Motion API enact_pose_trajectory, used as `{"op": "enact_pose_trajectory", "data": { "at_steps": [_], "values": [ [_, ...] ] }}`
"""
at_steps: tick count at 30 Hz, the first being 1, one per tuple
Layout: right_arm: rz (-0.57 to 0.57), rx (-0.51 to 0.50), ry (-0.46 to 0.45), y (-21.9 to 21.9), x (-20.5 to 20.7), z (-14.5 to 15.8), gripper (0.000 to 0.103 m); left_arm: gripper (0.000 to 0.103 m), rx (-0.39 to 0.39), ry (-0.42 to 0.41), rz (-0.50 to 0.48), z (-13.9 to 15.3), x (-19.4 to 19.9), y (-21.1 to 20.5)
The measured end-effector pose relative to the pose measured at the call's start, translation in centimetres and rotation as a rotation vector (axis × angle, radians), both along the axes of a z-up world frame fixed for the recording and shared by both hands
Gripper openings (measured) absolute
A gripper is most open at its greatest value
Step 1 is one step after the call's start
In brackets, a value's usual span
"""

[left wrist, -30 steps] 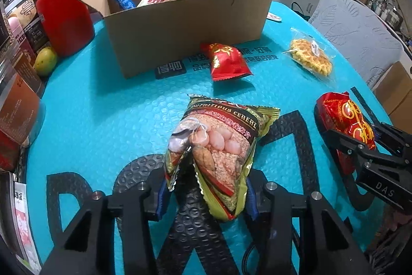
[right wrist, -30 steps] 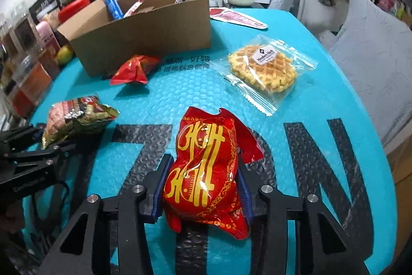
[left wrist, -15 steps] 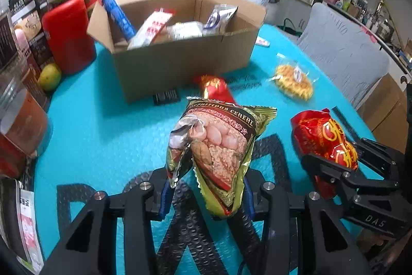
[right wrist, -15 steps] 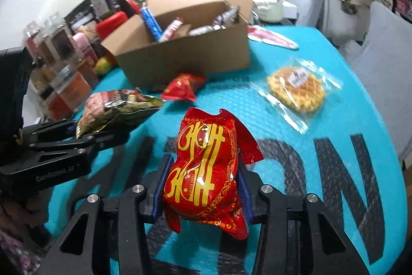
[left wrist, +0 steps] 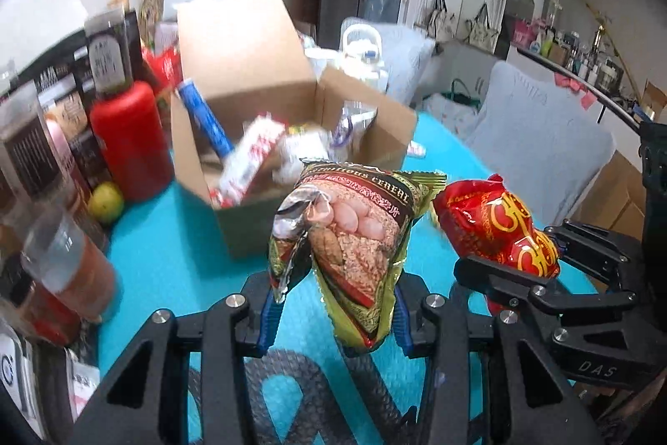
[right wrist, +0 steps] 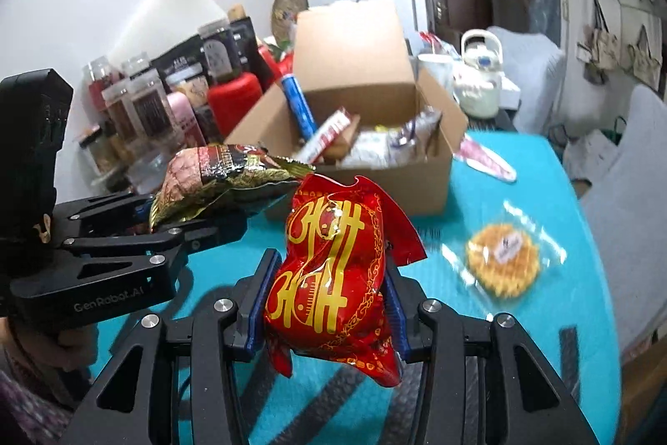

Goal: Organize snacks
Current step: 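Lift and carry the cereal bag and red candy packet with both grippers over the box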

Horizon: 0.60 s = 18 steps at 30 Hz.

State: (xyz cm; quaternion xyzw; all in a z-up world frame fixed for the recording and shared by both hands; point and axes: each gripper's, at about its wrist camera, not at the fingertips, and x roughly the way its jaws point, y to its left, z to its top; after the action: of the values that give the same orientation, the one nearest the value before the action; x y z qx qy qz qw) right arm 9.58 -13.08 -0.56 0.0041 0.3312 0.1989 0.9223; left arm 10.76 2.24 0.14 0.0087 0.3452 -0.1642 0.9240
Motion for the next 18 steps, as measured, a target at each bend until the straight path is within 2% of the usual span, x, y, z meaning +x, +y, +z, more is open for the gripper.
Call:
{"op": "enact_pose_trajectory", "data": {
  "at_steps": [9, 18],
  "values": [
    [0.025, -0.003, -0.076, -0.2, 2.8, 3.6, 0.046, 0.043, -0.048, -0.111, -0.005, 3.7, 1.9, 0.1],
    [0.031, -0.031, -0.171, -0.6, 7.5, 7.0, 0.046, 0.043, -0.073, -0.226, 0.050, 6.9, 6.3, 0.5]
  ]
}}
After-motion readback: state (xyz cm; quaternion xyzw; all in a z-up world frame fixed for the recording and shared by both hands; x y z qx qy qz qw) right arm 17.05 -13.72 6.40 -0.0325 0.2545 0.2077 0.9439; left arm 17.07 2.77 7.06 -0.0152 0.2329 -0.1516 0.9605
